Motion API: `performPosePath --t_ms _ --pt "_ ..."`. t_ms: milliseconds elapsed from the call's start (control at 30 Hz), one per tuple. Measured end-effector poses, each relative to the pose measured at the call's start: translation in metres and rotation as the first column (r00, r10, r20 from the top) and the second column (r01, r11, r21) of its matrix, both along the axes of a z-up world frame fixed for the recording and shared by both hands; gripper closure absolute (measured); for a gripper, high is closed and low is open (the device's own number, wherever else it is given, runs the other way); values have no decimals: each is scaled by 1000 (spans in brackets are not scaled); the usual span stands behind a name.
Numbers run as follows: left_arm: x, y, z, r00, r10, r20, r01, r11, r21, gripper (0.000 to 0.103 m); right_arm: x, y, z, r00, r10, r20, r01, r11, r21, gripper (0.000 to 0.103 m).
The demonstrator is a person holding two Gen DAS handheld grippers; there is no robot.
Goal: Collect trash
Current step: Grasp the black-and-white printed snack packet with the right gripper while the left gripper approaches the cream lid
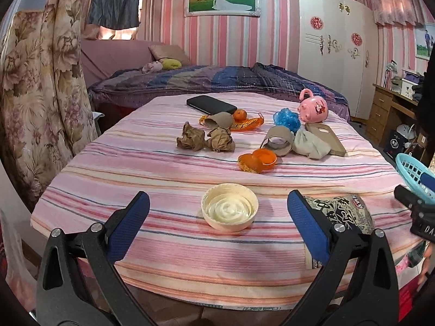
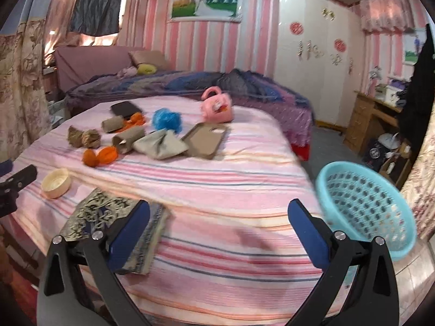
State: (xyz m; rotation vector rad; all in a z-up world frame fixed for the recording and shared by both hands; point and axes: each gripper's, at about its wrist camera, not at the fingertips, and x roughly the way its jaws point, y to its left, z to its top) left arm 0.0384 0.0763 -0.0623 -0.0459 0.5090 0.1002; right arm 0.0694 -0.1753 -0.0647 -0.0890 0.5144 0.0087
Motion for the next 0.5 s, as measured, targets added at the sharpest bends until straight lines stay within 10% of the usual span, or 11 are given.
performPosePath --t_ms 500 --pt "9 22 -2 998 67 -20 -68 997 -37 5 29 36 -33 987 86 -133 -89 996 -17 5"
